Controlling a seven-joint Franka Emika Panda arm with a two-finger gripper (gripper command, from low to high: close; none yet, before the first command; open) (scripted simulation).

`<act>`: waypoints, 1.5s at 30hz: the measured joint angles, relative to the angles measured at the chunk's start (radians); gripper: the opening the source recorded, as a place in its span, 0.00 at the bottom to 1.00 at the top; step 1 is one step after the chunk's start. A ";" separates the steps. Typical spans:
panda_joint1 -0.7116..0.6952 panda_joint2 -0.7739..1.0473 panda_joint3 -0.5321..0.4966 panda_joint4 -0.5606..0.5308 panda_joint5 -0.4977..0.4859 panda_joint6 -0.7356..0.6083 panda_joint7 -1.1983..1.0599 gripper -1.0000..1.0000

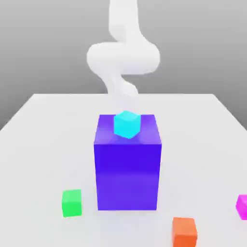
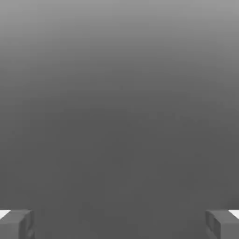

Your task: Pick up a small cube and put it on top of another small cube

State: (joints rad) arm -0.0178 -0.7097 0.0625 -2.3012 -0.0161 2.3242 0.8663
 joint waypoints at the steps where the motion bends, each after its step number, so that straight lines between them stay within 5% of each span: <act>1: -0.007 0.039 0.027 0.000 -0.009 0.010 0.030 0.50; 18: -0.005 0.658 0.386 -0.007 -0.274 0.169 0.594 0.50; 30: 0.194 1.068 0.426 -0.017 -0.367 0.298 0.925 0.50; 34: 0.281 1.210 0.340 0.014 -0.451 0.392 1.007 0.50; 35: 0.303 1.242 0.314 0.023 -0.475 0.413 1.025 0.00; 41: 0.313 1.257 0.301 0.027 -0.486 0.426 1.034 0.00; 45: 0.255 1.156 0.377 -0.002 -0.403 0.357 0.974 0.00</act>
State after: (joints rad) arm 0.2371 0.4466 0.4395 -2.3033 -0.4195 2.6810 1.8404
